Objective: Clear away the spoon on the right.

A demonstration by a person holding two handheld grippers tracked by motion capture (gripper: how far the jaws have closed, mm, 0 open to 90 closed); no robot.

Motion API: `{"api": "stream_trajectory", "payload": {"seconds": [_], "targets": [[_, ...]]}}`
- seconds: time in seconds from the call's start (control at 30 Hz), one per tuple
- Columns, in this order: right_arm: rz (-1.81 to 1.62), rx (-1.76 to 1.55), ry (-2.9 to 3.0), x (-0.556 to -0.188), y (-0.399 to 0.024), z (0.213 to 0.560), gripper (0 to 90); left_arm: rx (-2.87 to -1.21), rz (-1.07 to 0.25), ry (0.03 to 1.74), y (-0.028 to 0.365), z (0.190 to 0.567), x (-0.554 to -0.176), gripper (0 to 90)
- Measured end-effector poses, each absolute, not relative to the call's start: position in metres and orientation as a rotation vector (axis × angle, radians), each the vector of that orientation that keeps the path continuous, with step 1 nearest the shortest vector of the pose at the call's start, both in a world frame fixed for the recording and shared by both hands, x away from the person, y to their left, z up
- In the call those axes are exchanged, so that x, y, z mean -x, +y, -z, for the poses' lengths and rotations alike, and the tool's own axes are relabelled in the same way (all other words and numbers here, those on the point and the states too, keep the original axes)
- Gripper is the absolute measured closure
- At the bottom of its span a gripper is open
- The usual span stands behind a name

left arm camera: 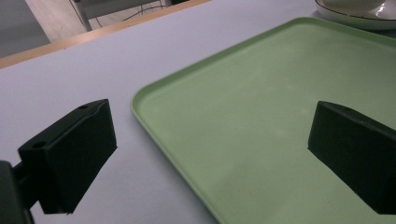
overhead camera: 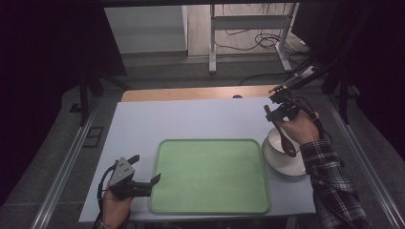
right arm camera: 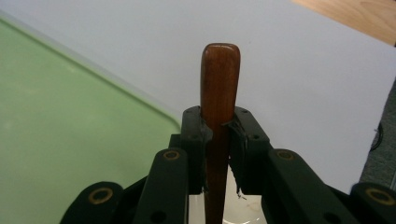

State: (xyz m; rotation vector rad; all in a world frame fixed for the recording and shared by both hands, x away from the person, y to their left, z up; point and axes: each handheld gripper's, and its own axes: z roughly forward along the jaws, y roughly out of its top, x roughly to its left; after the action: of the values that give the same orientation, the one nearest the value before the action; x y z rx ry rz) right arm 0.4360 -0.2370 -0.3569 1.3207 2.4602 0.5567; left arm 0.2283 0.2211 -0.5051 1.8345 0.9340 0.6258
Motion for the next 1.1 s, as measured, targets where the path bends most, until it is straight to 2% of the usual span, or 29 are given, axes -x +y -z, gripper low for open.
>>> {"api": "stream_trajectory", "payload": {"seconds": [0.27,1.1], "targets": [[-0.541,-1.324,2.502,-0.424,-0.229,0.361,76.5,-1.836,-0.626,0.932,0.22,0.505,-0.228,0.9],[-0.404,-1.374,2.653,-0.406,-0.177,0.413,76.5,-1.836,-0.622,0.925,0.22,0.504,-0.228,0.9]]}}
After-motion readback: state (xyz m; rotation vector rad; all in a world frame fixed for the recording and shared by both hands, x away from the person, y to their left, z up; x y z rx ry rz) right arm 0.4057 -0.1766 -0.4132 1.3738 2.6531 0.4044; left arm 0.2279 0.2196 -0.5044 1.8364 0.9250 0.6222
